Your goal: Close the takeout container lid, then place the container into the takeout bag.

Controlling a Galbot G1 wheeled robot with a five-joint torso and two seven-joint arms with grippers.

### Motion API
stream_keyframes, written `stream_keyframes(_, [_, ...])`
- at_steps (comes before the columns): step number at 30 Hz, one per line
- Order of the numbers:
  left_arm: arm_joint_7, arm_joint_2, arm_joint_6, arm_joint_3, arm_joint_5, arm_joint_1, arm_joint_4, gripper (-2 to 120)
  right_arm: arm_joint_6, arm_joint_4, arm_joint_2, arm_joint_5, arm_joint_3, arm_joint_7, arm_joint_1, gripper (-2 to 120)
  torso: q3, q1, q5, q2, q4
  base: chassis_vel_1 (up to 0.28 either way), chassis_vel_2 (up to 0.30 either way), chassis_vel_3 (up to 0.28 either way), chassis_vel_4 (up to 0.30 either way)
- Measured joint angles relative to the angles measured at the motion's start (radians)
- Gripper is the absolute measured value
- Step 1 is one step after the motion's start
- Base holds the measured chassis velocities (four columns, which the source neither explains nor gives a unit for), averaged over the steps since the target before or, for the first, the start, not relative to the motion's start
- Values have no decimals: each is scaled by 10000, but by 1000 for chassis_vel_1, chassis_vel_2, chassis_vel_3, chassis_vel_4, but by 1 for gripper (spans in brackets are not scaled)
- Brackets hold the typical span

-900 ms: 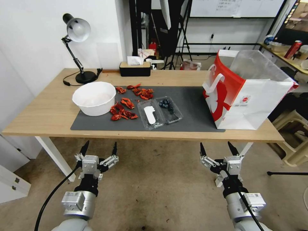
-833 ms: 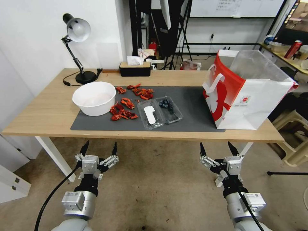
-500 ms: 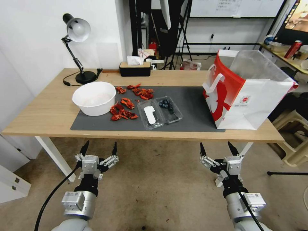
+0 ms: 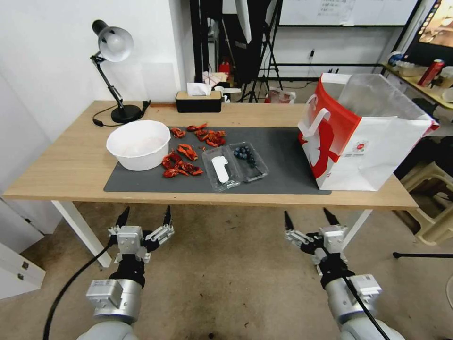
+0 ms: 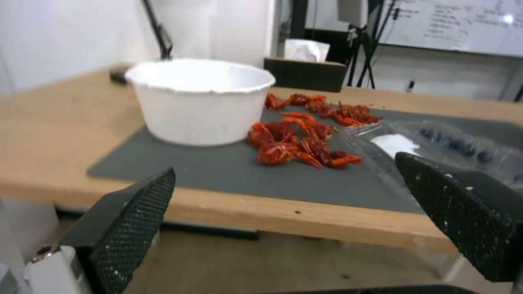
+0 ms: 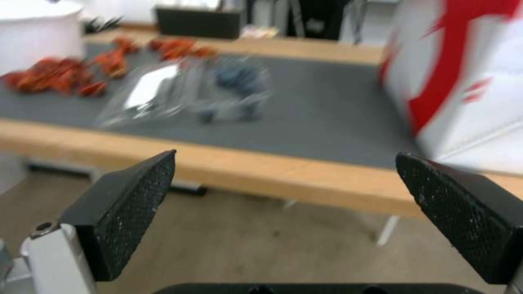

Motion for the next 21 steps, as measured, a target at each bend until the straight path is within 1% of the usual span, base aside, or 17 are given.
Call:
stream_keyframes(1, [-348,59,249,172,-377,28,-205,100,-284,32,-228,112,-174,-15,142,100,0,0,-2,0,-4,0,0,0,0])
stream_keyframes(3, [-845,143,570,419,-964,49,-512,100,-484,55,-447,212,-330,-46,344,100,0,0,5,1,4,0,0,0,0])
stream_keyframes(5, [-890,157,578,427,-1067,29,-509,100,-482,55,-473,226,-345,-55,370,100,0,0,4,0,2,0,0,0,0])
stream_keyframes(6, [-904,171,575,459,-1155,1,-489,100,-440,55,-499,238,-347,-76,402,100,0,0,-6,0,-3,0,0,0,0])
stream_keyframes(7, [-904,173,566,469,-1162,-7,-447,100,-413,55,-519,245,-348,-86,425,100,0,0,0,1,-3,0,0,0,0])
stream_keyframes(21, [-594,145,312,554,-1023,-62,-21,100,-266,-146,-674,418,-227,-29,785,100,0,0,-2,0,-2,0,0,0,0])
